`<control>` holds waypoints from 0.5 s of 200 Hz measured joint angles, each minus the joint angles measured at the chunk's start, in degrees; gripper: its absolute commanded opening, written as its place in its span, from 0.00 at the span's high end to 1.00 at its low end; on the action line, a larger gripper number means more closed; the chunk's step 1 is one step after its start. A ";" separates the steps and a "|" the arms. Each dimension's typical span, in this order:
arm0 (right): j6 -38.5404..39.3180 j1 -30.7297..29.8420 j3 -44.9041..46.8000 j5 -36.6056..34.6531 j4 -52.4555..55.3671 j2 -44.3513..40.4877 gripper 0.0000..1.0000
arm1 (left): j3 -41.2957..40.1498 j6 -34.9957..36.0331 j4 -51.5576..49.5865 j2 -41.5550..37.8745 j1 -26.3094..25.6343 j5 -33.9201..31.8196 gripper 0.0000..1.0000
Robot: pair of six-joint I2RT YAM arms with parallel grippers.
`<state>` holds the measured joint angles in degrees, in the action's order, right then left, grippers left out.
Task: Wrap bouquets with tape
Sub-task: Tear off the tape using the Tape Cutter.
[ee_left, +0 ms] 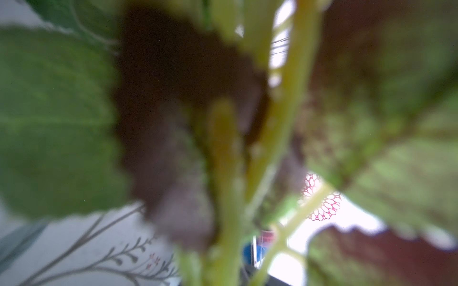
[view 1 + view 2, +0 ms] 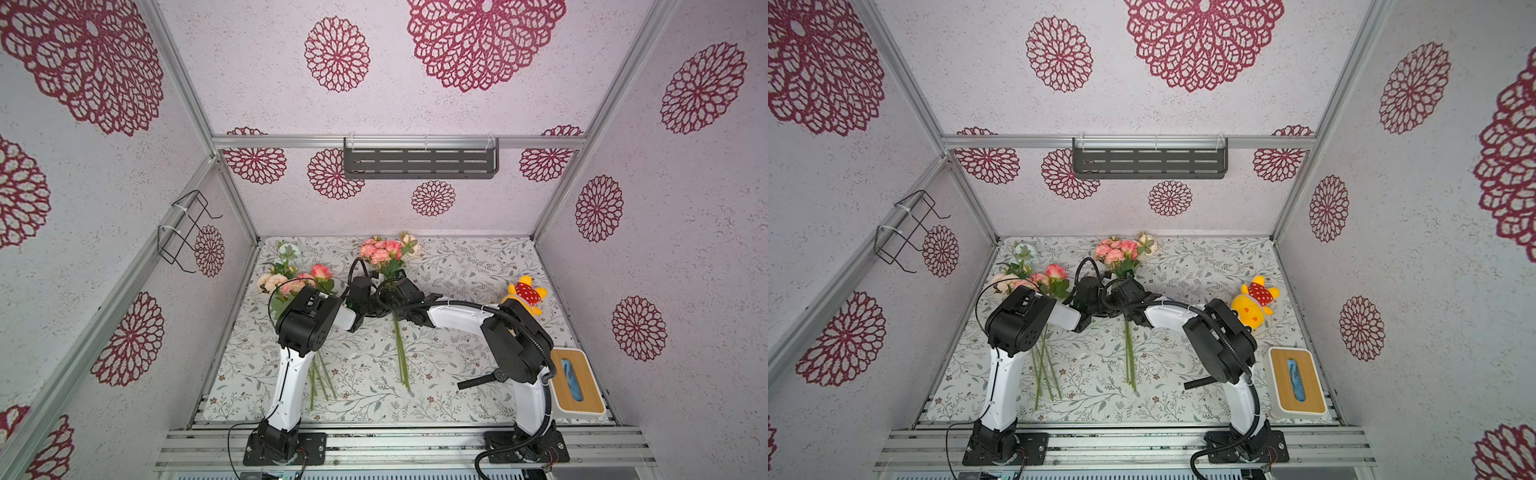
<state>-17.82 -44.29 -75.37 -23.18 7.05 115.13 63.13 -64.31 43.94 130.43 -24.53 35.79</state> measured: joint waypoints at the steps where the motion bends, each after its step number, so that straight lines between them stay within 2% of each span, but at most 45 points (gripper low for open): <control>1: 0.00 0.00 0.04 0.04 -0.04 -0.02 1.00 | -0.02 -0.02 0.00 0.00 0.00 0.00 1.00; 73: -1.38 1.01 2.08 2.84 -2.10 -1.55 1.00 | -3.58 -4.55 8.87 0.46 0.33 -0.04 1.00; 100: -1.40 1.25 3.21 4.37 -2.69 -2.62 1.00 | -3.93 -4.74 9.11 0.42 0.35 -0.09 1.00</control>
<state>-19.22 -43.05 -72.16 -18.81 4.36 112.51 59.20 -69.06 53.06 130.85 -24.18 35.70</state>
